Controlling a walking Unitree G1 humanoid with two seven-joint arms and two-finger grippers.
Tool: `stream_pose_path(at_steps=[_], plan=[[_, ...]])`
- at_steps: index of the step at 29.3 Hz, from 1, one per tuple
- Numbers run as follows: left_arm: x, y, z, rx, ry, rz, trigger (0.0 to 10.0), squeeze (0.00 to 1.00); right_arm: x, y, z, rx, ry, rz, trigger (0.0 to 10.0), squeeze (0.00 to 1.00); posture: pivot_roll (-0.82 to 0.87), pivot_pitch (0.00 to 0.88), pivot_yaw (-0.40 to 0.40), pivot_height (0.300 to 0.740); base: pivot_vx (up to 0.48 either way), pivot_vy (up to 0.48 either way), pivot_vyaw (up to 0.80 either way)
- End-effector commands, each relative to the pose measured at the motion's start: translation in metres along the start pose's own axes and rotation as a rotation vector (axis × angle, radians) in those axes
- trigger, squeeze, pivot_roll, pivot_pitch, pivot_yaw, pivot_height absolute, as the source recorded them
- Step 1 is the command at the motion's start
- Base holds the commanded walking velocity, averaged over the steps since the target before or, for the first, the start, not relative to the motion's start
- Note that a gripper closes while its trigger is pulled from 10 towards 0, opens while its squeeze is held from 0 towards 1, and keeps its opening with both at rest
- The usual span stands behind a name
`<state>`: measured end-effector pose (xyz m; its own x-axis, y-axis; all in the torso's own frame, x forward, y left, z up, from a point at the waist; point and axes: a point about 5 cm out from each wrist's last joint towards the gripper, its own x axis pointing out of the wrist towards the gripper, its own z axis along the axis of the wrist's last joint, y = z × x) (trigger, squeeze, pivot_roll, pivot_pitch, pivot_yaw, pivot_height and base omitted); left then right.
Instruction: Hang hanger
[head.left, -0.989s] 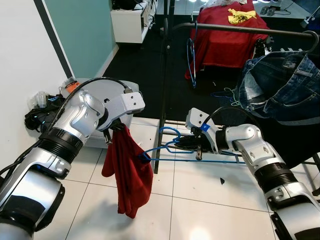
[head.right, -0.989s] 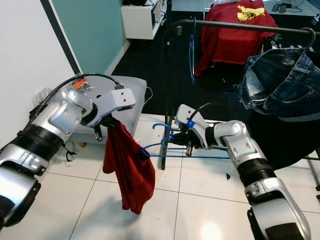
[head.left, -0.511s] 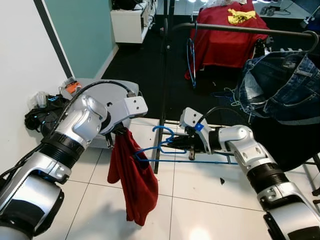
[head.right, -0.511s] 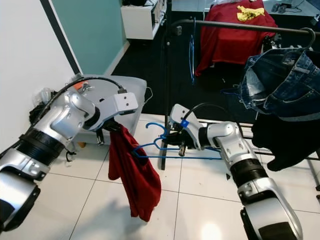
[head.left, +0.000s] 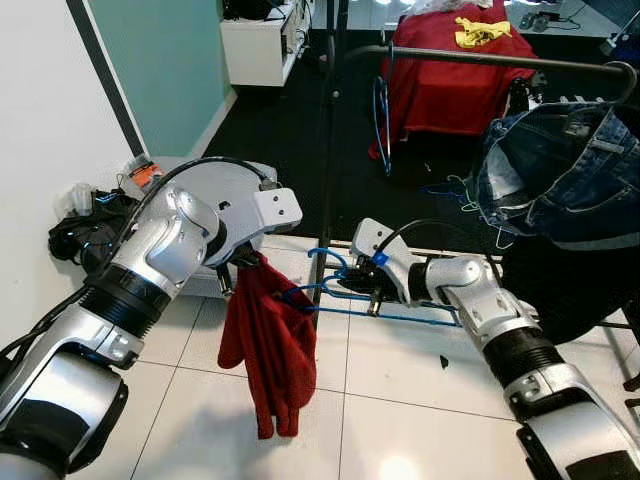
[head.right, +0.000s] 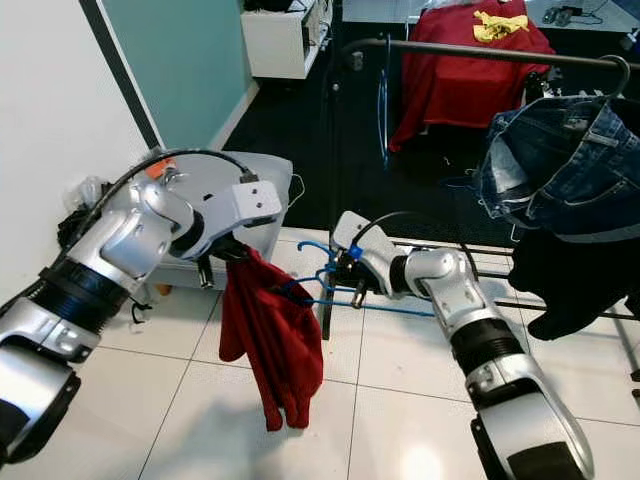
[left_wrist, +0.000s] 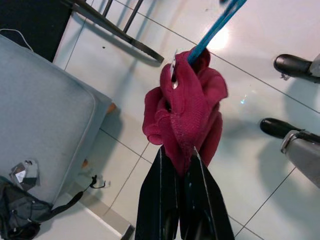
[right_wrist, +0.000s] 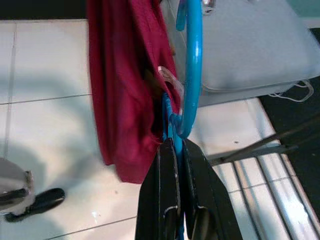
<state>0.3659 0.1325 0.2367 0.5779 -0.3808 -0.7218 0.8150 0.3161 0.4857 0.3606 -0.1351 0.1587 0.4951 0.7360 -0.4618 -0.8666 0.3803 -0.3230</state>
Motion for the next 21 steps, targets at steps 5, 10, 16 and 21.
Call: stream_pose_path(at_steps=[5, 10, 16, 21], plan=[[0.001, -0.004, 0.004, -0.012, -0.026, -0.02, 10.0, 0.0, 0.006, 0.01, 0.001, -0.004, -0.037, 0.051, 10.0, 0.0, -0.01, 0.128, 0.025, 0.74, 0.0, 0.0, 0.0], [0.003, -0.007, 0.003, 0.01, -0.014, -0.012, 10.0, 0.0, 0.009, 0.014, 0.016, 0.01, -0.124, 0.097, 10.0, 0.0, 0.0, 0.119, 0.027, 0.74, 0.0, 0.0, 0.0], [-0.002, -0.003, 0.005, 0.009, -0.019, 0.001, 10.0, 0.0, 0.009, 0.012, 0.018, -0.002, -0.114, 0.089, 10.0, 0.0, -0.01, 0.113, 0.024, 0.74, 0.0, 0.0, 0.0], [-0.006, -0.005, 0.014, 0.009, -0.074, -0.003, 10.0, 0.0, 0.017, 0.016, -0.002, -0.021, -0.017, 0.048, 10.0, 0.0, 0.0, 0.108, 0.021, 0.74, 0.0, 0.0, 0.0]])
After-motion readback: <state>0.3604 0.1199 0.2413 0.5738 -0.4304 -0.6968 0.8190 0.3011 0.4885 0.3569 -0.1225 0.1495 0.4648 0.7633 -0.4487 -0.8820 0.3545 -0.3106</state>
